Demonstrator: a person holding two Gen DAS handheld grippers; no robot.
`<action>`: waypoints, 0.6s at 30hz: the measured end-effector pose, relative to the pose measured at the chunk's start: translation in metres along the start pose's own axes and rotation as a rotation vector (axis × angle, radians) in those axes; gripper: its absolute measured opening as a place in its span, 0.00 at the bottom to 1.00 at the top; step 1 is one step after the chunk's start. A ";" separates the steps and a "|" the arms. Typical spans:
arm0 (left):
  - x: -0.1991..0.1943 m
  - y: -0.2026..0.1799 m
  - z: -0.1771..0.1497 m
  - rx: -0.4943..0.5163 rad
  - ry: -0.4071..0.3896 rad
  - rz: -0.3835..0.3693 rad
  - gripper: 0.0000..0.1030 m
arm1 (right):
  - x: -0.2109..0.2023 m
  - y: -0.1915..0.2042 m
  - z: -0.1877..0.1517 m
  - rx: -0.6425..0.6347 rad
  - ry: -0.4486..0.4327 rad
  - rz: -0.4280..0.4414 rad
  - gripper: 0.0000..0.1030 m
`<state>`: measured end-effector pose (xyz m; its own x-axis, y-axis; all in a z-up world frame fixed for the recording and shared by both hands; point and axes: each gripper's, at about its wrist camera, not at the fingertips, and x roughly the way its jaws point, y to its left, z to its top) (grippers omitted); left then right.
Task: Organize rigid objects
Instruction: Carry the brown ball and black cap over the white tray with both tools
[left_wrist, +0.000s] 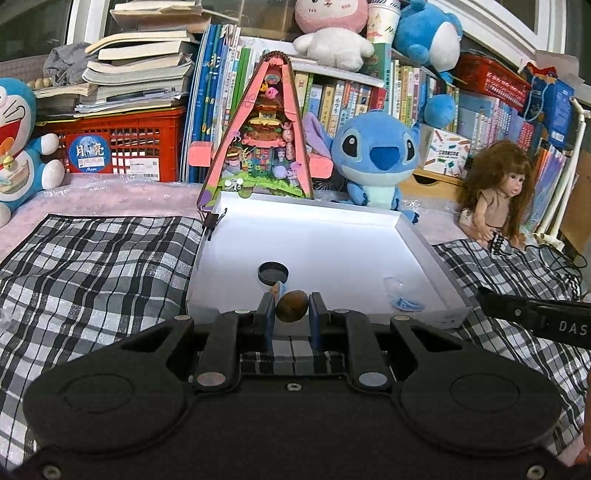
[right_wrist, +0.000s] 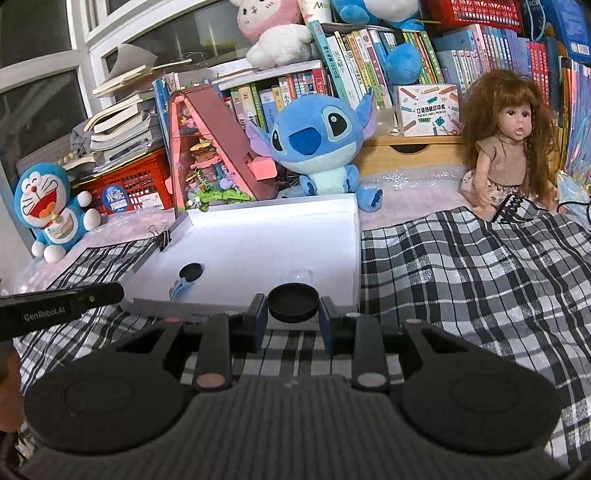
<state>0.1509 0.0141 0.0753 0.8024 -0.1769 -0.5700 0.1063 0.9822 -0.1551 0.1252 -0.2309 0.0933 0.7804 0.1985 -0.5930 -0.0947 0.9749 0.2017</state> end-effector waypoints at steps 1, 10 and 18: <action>0.003 0.000 0.002 -0.001 0.005 0.001 0.17 | 0.002 -0.001 0.002 0.004 0.003 0.000 0.34; 0.028 -0.003 0.018 -0.001 0.040 -0.002 0.17 | 0.022 -0.001 0.017 0.022 0.034 -0.010 0.34; 0.053 -0.005 0.028 -0.004 0.073 -0.011 0.17 | 0.046 -0.006 0.027 0.064 0.084 -0.013 0.34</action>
<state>0.2097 0.0017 0.0687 0.7559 -0.1919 -0.6259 0.1123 0.9799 -0.1647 0.1786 -0.2304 0.0860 0.7264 0.1960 -0.6587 -0.0430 0.9695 0.2411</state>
